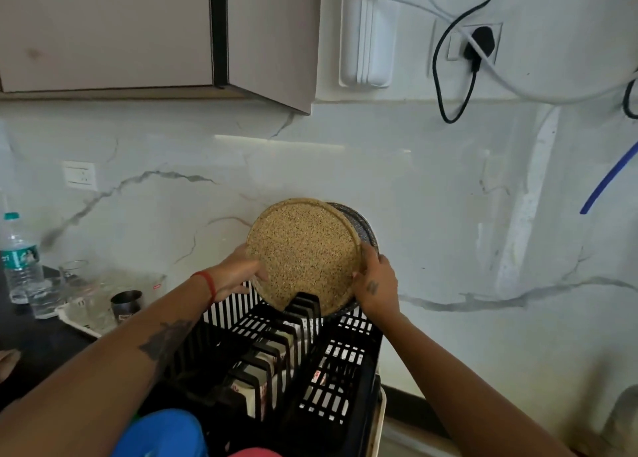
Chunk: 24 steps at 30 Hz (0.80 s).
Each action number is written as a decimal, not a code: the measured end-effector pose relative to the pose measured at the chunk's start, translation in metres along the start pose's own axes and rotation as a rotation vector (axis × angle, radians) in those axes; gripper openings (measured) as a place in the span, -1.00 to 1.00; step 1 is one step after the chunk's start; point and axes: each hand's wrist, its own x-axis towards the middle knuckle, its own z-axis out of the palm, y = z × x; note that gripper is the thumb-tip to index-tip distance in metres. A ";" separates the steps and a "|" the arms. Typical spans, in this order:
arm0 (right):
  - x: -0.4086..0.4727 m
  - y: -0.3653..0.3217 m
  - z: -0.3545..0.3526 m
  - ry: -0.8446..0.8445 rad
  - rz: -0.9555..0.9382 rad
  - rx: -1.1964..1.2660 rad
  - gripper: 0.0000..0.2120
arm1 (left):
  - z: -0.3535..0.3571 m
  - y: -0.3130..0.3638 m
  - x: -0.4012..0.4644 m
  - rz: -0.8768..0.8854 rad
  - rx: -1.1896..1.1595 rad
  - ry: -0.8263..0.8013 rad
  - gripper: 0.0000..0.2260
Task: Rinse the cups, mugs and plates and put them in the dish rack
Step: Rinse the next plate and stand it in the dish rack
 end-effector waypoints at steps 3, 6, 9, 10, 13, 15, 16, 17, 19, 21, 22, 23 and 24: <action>-0.003 0.000 -0.001 -0.017 0.021 -0.062 -0.41 | 0.008 -0.002 -0.001 0.003 0.095 -0.023 -0.22; -0.006 -0.001 -0.006 -0.049 0.105 -0.069 -0.38 | 0.027 0.006 -0.010 0.030 0.264 -0.073 -0.23; -0.010 -0.002 -0.010 -0.057 0.085 -0.049 -0.47 | 0.049 0.017 -0.022 0.088 0.401 -0.142 -0.23; -0.012 -0.002 -0.012 -0.060 0.063 -0.036 -0.48 | 0.057 0.020 -0.027 0.113 0.426 -0.172 -0.24; -0.020 0.007 -0.028 -0.053 0.008 0.056 -0.40 | 0.077 0.033 -0.047 0.212 0.527 -0.219 -0.27; -0.029 0.017 -0.047 -0.024 -0.021 0.100 -0.41 | 0.093 0.044 -0.060 0.287 0.615 -0.247 -0.30; -0.035 0.024 -0.057 -0.006 -0.034 0.110 -0.43 | 0.102 0.049 -0.067 0.321 0.662 -0.263 -0.31; -0.042 0.030 -0.068 0.010 -0.055 0.114 -0.45 | 0.112 0.054 -0.073 0.361 0.716 -0.271 -0.33; -0.061 0.047 -0.093 0.032 -0.116 0.102 -0.50 | 0.135 0.064 -0.088 0.445 0.840 -0.279 -0.37; -0.087 0.066 -0.121 0.057 -0.156 0.094 -0.55 | 0.163 0.071 -0.105 0.490 0.906 -0.318 -0.40; -0.102 0.076 -0.135 0.071 -0.155 0.102 -0.58 | 0.177 0.072 -0.113 0.503 0.910 -0.349 -0.41; -0.117 0.084 -0.149 0.082 -0.144 0.115 -0.60 | 0.191 0.071 -0.120 0.513 0.902 -0.378 -0.43; -0.135 0.095 -0.164 0.085 -0.129 0.119 -0.62 | 0.208 0.068 -0.130 0.516 0.885 -0.404 -0.44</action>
